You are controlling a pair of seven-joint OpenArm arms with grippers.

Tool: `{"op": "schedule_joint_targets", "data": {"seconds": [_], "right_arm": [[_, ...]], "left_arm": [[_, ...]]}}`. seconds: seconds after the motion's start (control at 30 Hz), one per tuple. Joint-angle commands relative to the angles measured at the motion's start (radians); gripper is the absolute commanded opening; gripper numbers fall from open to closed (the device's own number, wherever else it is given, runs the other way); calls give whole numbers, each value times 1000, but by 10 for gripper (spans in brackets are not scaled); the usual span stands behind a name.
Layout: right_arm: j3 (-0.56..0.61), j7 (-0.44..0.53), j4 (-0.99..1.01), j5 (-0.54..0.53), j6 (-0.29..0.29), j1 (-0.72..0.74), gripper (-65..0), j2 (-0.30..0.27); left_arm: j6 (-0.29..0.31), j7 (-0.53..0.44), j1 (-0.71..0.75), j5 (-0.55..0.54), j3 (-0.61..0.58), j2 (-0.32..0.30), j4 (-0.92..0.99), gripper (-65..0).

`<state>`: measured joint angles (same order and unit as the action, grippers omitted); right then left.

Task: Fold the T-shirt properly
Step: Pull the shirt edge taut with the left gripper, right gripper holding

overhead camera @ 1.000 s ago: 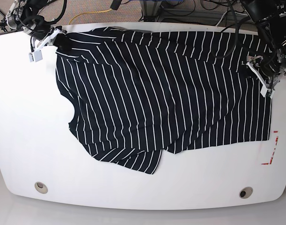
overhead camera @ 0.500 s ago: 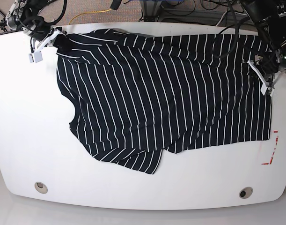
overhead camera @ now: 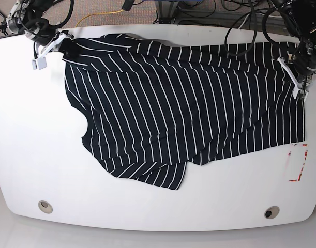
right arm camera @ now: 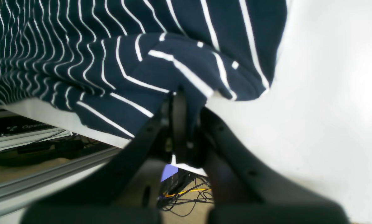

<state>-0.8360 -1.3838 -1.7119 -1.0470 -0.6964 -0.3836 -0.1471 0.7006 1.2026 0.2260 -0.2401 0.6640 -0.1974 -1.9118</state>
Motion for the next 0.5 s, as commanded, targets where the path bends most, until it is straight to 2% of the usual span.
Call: {"op": "schedule_joint_targets", "data": {"seconds": [0.0, 0.1, 0.17, 0.33, 0.47], "right_arm": [[-6, 14, -12, -16, -2, -1, -650, -16], [-6, 14, -12, -16, -2, -1, -650, -16], [-6, 14, -12, -16, -2, -1, -650, -16], [-6, 14, -12, -16, -2, -1, -650, -16], [-6, 14, -12, -16, -2, -1, -650, -16]], "left_arm": [[-2, -8, 9, 9, 7, -17, -16, -626], [-2, -8, 16, 11, 7, -17, -16, -625], [-2, -7, 25, 11, 7, -20, -16, -599], [-2, -7, 42, 5, 7, -21, -16, -468], [-2, -7, 52, 5, 6, -18, -16, -461]]}}
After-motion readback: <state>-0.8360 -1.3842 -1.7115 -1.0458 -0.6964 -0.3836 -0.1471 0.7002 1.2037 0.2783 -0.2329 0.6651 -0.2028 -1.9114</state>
